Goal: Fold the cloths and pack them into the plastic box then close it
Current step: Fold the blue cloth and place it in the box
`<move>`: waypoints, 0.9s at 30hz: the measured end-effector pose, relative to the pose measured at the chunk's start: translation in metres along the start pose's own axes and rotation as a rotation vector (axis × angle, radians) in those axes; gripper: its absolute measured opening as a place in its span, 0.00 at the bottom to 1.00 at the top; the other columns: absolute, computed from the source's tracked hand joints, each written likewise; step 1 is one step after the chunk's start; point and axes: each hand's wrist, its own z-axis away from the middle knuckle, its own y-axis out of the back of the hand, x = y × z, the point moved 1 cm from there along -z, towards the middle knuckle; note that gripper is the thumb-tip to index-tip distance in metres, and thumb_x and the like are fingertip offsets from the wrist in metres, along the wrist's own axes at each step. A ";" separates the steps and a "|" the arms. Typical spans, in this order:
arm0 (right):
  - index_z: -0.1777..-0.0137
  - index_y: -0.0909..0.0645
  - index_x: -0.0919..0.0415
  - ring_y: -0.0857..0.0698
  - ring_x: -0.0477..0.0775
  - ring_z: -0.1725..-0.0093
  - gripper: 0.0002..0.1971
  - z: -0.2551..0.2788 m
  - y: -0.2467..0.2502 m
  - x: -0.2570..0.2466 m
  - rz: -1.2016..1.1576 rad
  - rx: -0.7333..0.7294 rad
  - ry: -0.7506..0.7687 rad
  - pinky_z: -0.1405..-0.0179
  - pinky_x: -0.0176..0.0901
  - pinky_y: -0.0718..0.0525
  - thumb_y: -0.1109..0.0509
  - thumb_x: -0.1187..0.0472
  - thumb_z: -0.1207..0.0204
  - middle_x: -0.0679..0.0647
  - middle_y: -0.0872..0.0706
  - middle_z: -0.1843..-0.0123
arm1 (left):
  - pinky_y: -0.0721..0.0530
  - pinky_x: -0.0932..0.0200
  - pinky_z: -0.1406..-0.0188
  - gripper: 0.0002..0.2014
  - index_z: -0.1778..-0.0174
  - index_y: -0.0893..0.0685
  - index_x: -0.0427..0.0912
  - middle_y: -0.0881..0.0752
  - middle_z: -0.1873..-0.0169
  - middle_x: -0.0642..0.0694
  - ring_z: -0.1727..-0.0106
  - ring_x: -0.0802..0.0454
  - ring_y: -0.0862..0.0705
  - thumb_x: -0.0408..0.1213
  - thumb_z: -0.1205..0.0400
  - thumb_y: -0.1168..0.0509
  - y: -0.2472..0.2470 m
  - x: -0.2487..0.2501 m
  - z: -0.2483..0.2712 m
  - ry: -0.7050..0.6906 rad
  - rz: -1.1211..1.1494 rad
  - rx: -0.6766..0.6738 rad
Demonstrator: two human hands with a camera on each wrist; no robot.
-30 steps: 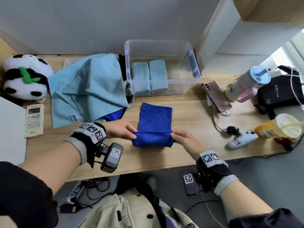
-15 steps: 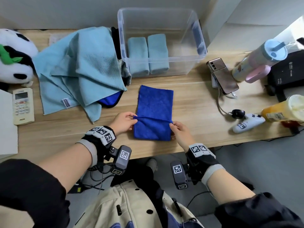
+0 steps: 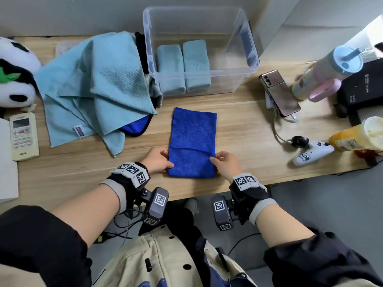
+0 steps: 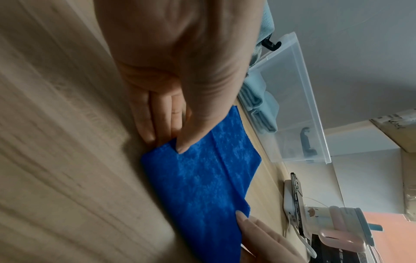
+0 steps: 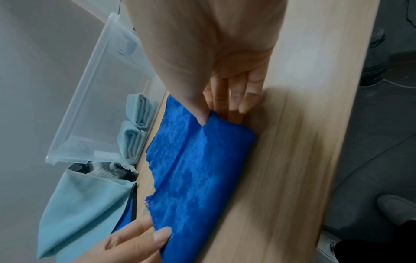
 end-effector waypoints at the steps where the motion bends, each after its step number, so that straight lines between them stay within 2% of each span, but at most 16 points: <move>1: 0.67 0.25 0.53 0.17 0.58 0.59 0.11 -0.001 0.001 0.000 0.025 -0.010 -0.006 0.49 0.55 0.17 0.29 0.56 0.26 0.53 0.16 0.65 | 0.19 0.68 0.81 0.13 0.65 0.24 0.42 0.18 0.68 0.42 0.70 0.52 0.20 0.20 0.27 0.31 0.001 0.000 0.001 -0.005 0.001 -0.011; 3: 0.68 0.24 0.54 0.16 0.58 0.60 0.11 0.000 0.003 0.000 0.060 -0.025 -0.021 0.50 0.52 0.16 0.28 0.55 0.27 0.52 0.16 0.69 | 0.23 0.72 0.84 0.13 0.66 0.24 0.40 0.18 0.70 0.43 0.73 0.54 0.19 0.19 0.27 0.30 0.001 -0.001 0.003 -0.021 0.013 -0.029; 5: 0.70 0.24 0.55 0.16 0.56 0.61 0.12 0.000 0.005 0.001 0.108 -0.038 -0.027 0.53 0.47 0.18 0.27 0.56 0.27 0.51 0.17 0.70 | 0.22 0.73 0.82 0.11 0.67 0.23 0.38 0.18 0.69 0.43 0.79 0.60 0.17 0.21 0.26 0.31 -0.001 -0.002 0.004 -0.038 0.048 -0.042; 7: 0.71 0.24 0.54 0.16 0.57 0.60 0.13 0.001 0.006 0.002 0.157 -0.056 -0.025 0.53 0.47 0.18 0.26 0.56 0.28 0.52 0.16 0.70 | 0.18 0.72 0.79 0.10 0.68 0.22 0.36 0.17 0.68 0.43 0.83 0.64 0.18 0.22 0.24 0.32 -0.002 -0.006 0.003 -0.042 0.071 -0.041; 9: 0.71 0.22 0.55 0.16 0.56 0.59 0.13 0.002 0.007 0.003 0.195 -0.077 -0.028 0.51 0.47 0.17 0.26 0.56 0.28 0.56 0.14 0.66 | 0.19 0.73 0.79 0.10 0.69 0.21 0.36 0.17 0.69 0.43 0.84 0.66 0.19 0.22 0.24 0.32 -0.001 -0.009 0.001 -0.041 0.028 -0.029; 13: 0.64 0.18 0.62 0.19 0.54 0.60 0.09 0.004 0.010 0.003 0.214 -0.128 -0.042 0.55 0.44 0.21 0.26 0.56 0.28 0.57 0.15 0.62 | 0.24 0.72 0.82 0.09 0.69 0.19 0.38 0.16 0.71 0.43 0.86 0.65 0.22 0.25 0.25 0.30 0.000 -0.017 -0.003 -0.025 -0.102 -0.046; 16: 0.55 0.15 0.66 0.19 0.53 0.61 0.11 0.006 0.011 0.002 0.209 -0.140 -0.052 0.56 0.44 0.22 0.27 0.57 0.28 0.56 0.16 0.64 | 0.25 0.64 0.77 0.09 0.70 0.18 0.40 0.14 0.68 0.40 0.82 0.57 0.22 0.28 0.27 0.27 0.000 -0.021 -0.006 -0.016 -0.172 -0.032; 18: 0.57 0.17 0.63 0.20 0.53 0.62 0.09 0.007 0.011 0.001 0.232 -0.133 -0.046 0.59 0.42 0.23 0.27 0.56 0.28 0.54 0.17 0.66 | 0.25 0.62 0.74 0.09 0.71 0.18 0.41 0.13 0.66 0.40 0.79 0.54 0.22 0.30 0.28 0.26 -0.001 -0.022 -0.006 -0.016 -0.191 -0.013; 20: 0.63 0.20 0.60 0.19 0.54 0.62 0.08 0.008 0.010 0.002 0.262 -0.113 -0.029 0.59 0.42 0.22 0.27 0.56 0.28 0.54 0.17 0.66 | 0.24 0.62 0.72 0.09 0.71 0.19 0.43 0.14 0.70 0.43 0.79 0.54 0.22 0.31 0.28 0.26 -0.001 -0.021 -0.005 -0.009 -0.216 0.017; 23: 0.71 0.27 0.57 0.18 0.54 0.64 0.15 0.008 0.010 0.003 0.349 -0.110 0.003 0.58 0.44 0.20 0.27 0.55 0.28 0.55 0.16 0.66 | 0.25 0.62 0.71 0.11 0.73 0.20 0.44 0.17 0.78 0.46 0.80 0.54 0.24 0.34 0.30 0.24 -0.001 -0.021 -0.002 0.003 -0.257 0.058; 25: 0.72 0.31 0.56 0.23 0.50 0.69 0.18 0.010 0.012 0.000 0.382 -0.084 0.047 0.66 0.41 0.25 0.25 0.54 0.29 0.51 0.21 0.71 | 0.26 0.62 0.72 0.13 0.74 0.21 0.45 0.19 0.79 0.47 0.79 0.54 0.25 0.35 0.31 0.22 0.000 -0.020 0.000 0.004 -0.261 0.068; 27: 0.72 0.30 0.55 0.26 0.46 0.72 0.18 0.013 0.014 -0.004 0.361 -0.077 0.150 0.72 0.37 0.29 0.23 0.53 0.31 0.48 0.24 0.74 | 0.28 0.62 0.72 0.15 0.75 0.23 0.45 0.20 0.77 0.50 0.77 0.55 0.26 0.37 0.33 0.21 0.002 -0.018 0.000 -0.004 -0.249 0.083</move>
